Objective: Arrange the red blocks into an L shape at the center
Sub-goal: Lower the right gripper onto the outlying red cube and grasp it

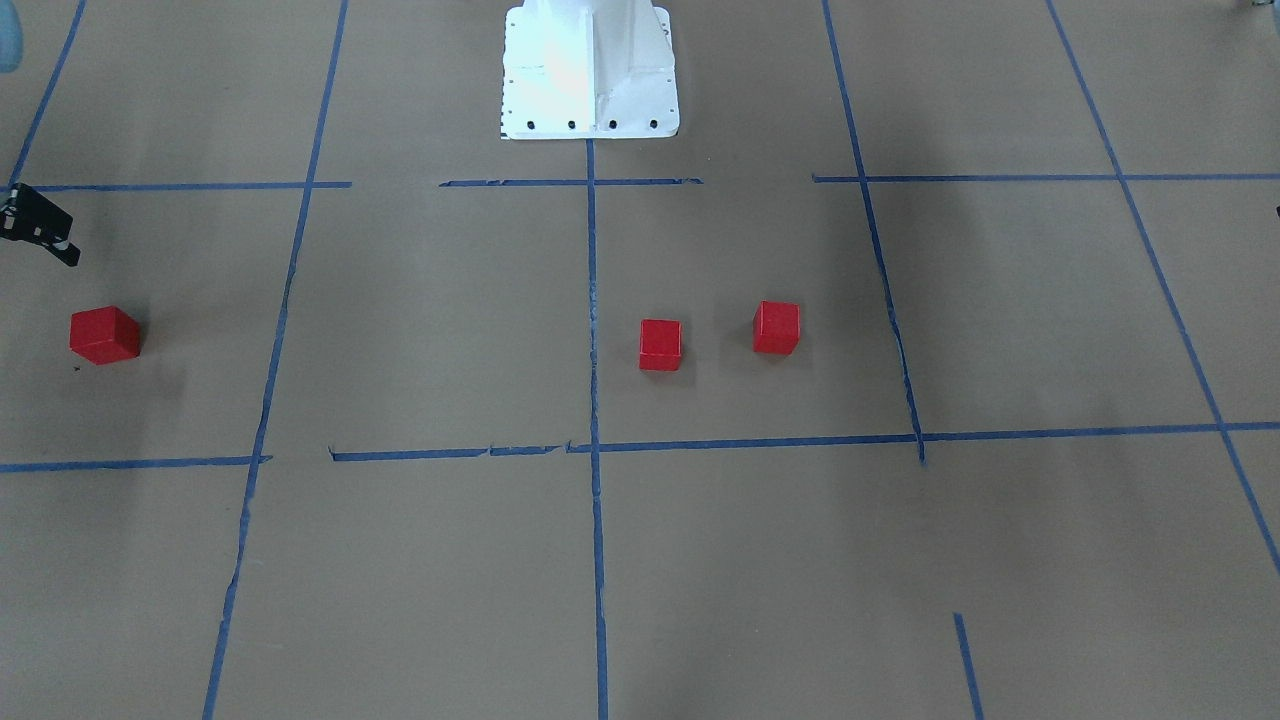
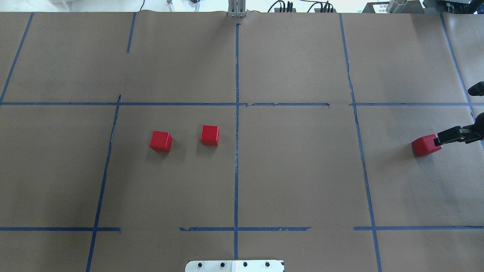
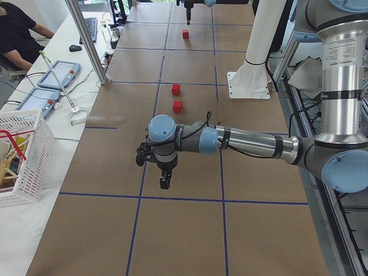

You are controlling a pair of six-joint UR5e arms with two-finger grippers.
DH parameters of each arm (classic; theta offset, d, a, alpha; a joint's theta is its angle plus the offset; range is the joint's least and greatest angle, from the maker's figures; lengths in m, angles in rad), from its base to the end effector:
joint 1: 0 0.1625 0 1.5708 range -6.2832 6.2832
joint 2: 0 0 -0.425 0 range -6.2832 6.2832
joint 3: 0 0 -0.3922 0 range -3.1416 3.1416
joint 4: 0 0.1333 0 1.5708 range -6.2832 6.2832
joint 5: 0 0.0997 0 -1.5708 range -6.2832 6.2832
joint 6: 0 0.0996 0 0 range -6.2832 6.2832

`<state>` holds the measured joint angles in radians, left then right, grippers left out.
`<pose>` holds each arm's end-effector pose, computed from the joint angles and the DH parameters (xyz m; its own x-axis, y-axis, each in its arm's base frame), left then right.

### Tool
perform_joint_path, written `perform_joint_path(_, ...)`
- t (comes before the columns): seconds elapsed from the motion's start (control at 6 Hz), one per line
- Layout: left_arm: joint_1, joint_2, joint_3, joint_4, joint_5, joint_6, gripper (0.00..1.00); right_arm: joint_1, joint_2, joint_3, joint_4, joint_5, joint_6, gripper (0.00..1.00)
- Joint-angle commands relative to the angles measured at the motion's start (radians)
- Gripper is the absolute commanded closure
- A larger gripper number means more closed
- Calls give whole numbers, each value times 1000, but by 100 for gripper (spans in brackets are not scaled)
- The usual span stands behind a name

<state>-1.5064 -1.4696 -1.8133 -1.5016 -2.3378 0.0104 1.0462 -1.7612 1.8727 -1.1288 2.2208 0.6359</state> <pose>-0.0351 -0.4532 0.5944 0.7146 0.1066 -0.6914 -0.0716 0.9943 0.0792 -0.1551 -0.4138 0.5512 0.6792 -0.1050 0.7264 0.0282 0.9927 0.1172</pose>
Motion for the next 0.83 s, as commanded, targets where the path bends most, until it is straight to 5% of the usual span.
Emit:
perform_joint_path(0.0,0,0,0,0,0,-1,0,-53,15,-73,102,-41,-25,2)
perform_joint_path(0.67,-2,0,-3,0,0,0,0,-92,35,-142,104,-84,-105,3)
